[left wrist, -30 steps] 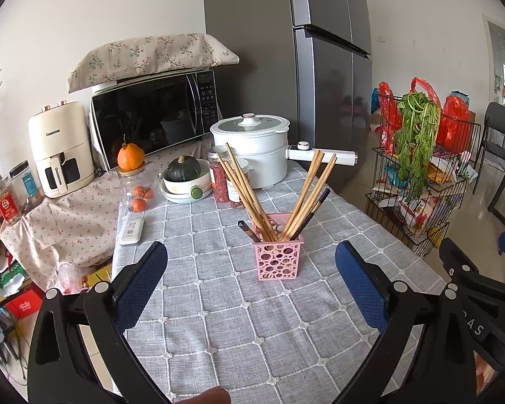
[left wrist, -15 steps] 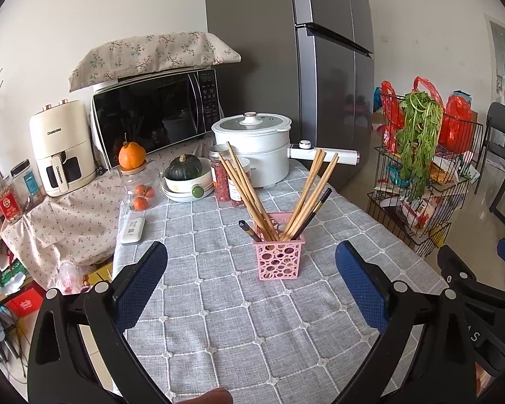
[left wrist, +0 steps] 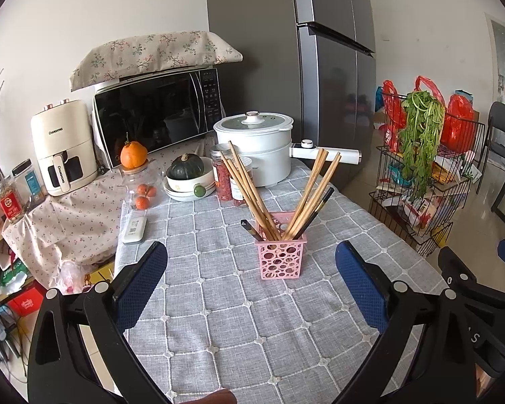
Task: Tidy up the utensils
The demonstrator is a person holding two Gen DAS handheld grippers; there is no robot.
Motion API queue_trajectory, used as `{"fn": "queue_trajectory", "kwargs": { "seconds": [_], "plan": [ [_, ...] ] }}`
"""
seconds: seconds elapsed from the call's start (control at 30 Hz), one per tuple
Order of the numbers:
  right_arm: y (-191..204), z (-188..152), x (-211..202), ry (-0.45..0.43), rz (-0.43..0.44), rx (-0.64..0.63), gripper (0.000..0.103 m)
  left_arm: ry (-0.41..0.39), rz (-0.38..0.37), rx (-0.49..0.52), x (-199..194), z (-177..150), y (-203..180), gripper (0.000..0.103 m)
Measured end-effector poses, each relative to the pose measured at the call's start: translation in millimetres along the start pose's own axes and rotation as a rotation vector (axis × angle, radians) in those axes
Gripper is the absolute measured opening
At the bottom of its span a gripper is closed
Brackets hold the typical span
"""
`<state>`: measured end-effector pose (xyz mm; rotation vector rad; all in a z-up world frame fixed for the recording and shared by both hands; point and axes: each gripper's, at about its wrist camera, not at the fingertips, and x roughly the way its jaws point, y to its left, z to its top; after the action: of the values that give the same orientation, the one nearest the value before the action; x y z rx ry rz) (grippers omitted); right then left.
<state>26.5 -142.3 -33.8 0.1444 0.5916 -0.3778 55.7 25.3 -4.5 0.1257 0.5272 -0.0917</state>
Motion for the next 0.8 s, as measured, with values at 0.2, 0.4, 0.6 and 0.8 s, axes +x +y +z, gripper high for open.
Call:
{"fn": "queue_trajectory", "kwargs": {
  "seconds": [0.2, 0.4, 0.6, 0.8],
  "plan": [
    [0.2, -0.7, 0.3, 0.005, 0.003, 0.004, 0.096, 0.000, 0.000, 0.000, 0.1, 0.0, 0.0, 0.096],
    [0.1, -0.9, 0.4, 0.006, 0.004, 0.005, 0.096, 0.000, -0.001, 0.001, 0.1, -0.1, 0.2, 0.096],
    [0.5, -1.2, 1.4, 0.011, 0.006, 0.007, 0.096, 0.001, 0.001, 0.000, 0.4, 0.2, -0.4, 0.096],
    [1.4, -1.4, 1.5, 0.013, 0.008, 0.006, 0.096, 0.003, 0.004, 0.000, 0.9, -0.6, 0.9, 0.096]
  ]
}}
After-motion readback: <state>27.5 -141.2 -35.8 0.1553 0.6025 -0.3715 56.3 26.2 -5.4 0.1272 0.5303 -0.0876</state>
